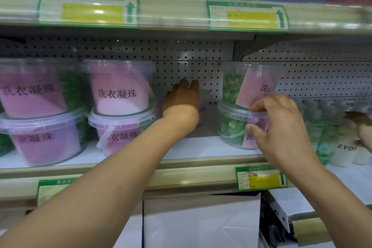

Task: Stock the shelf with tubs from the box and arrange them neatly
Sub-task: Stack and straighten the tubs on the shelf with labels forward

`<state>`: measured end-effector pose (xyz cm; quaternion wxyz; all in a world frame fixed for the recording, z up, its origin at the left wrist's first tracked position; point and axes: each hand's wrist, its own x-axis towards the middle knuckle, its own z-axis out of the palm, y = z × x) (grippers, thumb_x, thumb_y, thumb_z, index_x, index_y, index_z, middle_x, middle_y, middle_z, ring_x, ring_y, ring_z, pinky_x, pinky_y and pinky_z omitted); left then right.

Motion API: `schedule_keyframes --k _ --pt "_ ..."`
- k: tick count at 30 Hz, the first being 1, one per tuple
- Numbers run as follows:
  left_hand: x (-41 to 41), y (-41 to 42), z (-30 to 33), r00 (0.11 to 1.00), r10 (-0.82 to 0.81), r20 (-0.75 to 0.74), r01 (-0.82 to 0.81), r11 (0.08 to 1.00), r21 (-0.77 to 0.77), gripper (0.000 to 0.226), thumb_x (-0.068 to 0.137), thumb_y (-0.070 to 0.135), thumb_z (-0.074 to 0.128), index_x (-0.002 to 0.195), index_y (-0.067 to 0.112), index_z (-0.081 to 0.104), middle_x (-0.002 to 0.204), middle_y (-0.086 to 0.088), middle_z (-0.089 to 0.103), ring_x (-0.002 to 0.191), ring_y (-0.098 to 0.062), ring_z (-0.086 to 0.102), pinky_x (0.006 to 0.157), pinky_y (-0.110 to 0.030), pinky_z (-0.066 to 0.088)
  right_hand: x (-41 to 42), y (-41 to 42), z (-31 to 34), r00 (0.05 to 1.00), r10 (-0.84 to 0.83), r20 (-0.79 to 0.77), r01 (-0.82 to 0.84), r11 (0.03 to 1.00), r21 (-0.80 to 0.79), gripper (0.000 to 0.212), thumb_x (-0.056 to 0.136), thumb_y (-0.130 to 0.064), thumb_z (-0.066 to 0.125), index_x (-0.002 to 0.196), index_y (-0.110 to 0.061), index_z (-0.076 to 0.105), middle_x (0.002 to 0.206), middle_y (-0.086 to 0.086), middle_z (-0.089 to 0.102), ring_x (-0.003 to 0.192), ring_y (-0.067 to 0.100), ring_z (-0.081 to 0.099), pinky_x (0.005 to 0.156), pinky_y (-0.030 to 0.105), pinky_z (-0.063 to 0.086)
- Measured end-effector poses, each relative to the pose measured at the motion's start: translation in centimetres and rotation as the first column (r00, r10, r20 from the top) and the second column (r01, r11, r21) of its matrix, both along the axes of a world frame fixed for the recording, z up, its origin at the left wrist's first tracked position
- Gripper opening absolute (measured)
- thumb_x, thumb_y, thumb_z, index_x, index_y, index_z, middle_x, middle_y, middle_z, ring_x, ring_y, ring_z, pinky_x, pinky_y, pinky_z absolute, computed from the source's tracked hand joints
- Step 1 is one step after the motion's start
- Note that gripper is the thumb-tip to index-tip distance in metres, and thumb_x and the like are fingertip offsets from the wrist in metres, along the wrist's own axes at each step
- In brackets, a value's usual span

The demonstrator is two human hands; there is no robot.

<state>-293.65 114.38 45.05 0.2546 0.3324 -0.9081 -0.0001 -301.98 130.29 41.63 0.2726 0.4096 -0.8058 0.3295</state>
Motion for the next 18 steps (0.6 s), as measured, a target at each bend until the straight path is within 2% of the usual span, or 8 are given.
schedule_keyframes --k 3,5,8,11,15,18 --pt "3.4 2.5 -0.6 0.986 -0.108 -0.130 0.117 0.991 0.065 0.054 0.080 -0.001 0.057 0.128 0.014 0.039 0.118 -0.009 0.045 0.108 -0.033 0.052 0.079 -0.039 0.047 0.7 0.3 0.6 1.000 0.004 0.008 -0.004 0.997 0.081 0.035 0.075 -0.006 0.073 0.107 -0.012 0.061 0.111 0.003 0.051 0.113 0.023 0.043 0.085 0.039 0.043" --pt "6.2 3.9 -1.8 0.963 -0.184 -0.198 0.196 0.980 0.043 0.045 0.083 0.003 0.057 0.122 0.018 0.041 0.112 -0.003 0.046 0.107 -0.030 0.052 0.084 -0.040 0.047 1.3 0.2 0.7 0.999 -0.013 -0.032 0.017 0.993 0.121 0.036 0.075 -0.003 0.070 0.109 -0.011 0.061 0.112 0.006 0.052 0.113 0.027 0.044 0.085 0.041 0.043" --pt "9.9 5.1 -3.9 0.927 -0.274 -0.257 0.288 0.957 0.017 0.051 0.084 0.008 0.058 0.128 0.027 0.042 0.129 0.008 0.044 0.116 -0.018 0.049 0.093 -0.038 0.044 2.6 -0.5 0.9 0.995 -0.033 -0.091 0.046 0.989 0.140 0.036 0.074 0.001 0.064 0.107 -0.011 0.062 0.109 0.008 0.052 0.109 0.029 0.045 0.082 0.039 0.035" --pt "12.7 5.2 -5.6 0.929 -0.274 -0.249 0.279 0.960 -0.015 0.051 0.084 0.011 0.060 0.129 0.028 0.044 0.131 0.012 0.045 0.116 -0.013 0.049 0.091 -0.035 0.046 4.5 -1.3 1.0 0.992 -0.011 -0.125 0.029 0.990 0.139 0.032 0.077 -0.003 0.064 0.107 -0.012 0.061 0.109 0.008 0.051 0.108 0.028 0.044 0.078 0.037 0.029" --pt "15.4 4.4 -6.5 0.926 -0.263 -0.270 0.241 0.964 -0.114 0.045 0.072 0.009 0.068 0.114 0.022 0.056 0.113 0.006 0.057 0.099 -0.016 0.056 0.068 -0.036 0.055 7.4 -2.7 1.1 0.981 0.049 -0.188 -0.025 0.992 0.127 0.027 0.081 -0.012 0.064 0.108 -0.013 0.062 0.108 0.006 0.051 0.107 0.026 0.044 0.080 0.036 0.031" --pt "16.7 3.7 -6.5 0.909 -0.231 -0.348 0.181 0.969 -0.170 0.047 0.070 0.006 0.072 0.112 0.019 0.056 0.109 0.004 0.054 0.097 -0.017 0.052 0.069 -0.036 0.052 9.0 -4.3 0.9 0.971 0.066 -0.231 -0.037 0.991 0.127 0.026 0.077 -0.010 0.069 0.103 -0.012 0.064 0.102 0.006 0.054 0.101 0.027 0.047 0.074 0.035 0.031"
